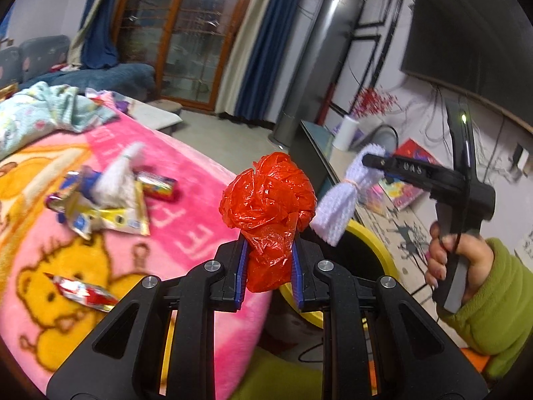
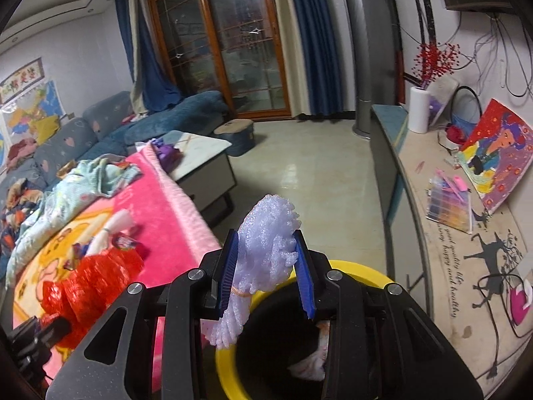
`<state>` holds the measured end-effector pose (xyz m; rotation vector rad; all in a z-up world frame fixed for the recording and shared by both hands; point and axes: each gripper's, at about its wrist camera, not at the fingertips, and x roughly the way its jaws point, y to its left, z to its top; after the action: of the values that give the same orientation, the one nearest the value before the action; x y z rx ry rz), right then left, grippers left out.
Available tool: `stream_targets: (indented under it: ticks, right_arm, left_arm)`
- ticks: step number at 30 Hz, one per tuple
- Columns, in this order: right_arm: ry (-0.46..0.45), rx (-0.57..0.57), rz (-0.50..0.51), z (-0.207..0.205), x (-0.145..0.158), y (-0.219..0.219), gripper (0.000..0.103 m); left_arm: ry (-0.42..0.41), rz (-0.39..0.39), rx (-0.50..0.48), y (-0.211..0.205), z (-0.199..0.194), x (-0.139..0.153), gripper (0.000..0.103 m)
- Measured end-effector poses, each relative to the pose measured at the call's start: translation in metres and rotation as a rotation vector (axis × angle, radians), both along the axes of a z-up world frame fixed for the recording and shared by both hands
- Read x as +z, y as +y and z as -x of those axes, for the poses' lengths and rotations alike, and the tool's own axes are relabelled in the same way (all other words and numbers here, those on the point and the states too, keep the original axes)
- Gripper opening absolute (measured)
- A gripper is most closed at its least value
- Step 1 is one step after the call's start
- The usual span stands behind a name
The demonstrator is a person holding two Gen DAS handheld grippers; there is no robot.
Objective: Collect trash
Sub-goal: 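Carry both items over the yellow bin and open both tools to drop them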
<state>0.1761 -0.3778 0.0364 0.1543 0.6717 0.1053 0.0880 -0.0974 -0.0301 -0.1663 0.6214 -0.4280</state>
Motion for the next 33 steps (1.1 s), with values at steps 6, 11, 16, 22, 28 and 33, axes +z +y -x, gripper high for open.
stream_targets:
  ticks: [6,11,16,22,28,33]
  right_arm:
    - [0.025,-0.055,0.015,0.002,-0.011,-0.026,0.031]
    - [0.049,-0.102,0.024,0.0,-0.02,-0.045,0.031]
    - [0.088,-0.146,0.03,-0.005,-0.031,-0.059,0.031]
    - [0.129,-0.185,0.037,-0.01,-0.044,-0.072,0.032]
    - [0.175,-0.216,0.014,-0.014,-0.056,-0.085,0.036]
    - [0.182,-0.218,-0.028,-0.015,-0.057,-0.09,0.06]
  left_arm:
    - [0.042,-0.043,-0.058,-0.029,-0.006,-0.015,0.015]
    - [0.094,-0.068,-0.118,-0.055,-0.015,-0.03,0.015]
    - [0.137,-0.101,-0.173,-0.076,-0.023,-0.044,0.015]
    - [0.191,-0.116,-0.204,-0.092,-0.038,-0.058,0.015]
    - [0.24,-0.108,-0.224,-0.101,-0.052,-0.068,0.015]
    - [0.25,-0.089,-0.223,-0.104,-0.059,-0.07,0.037]
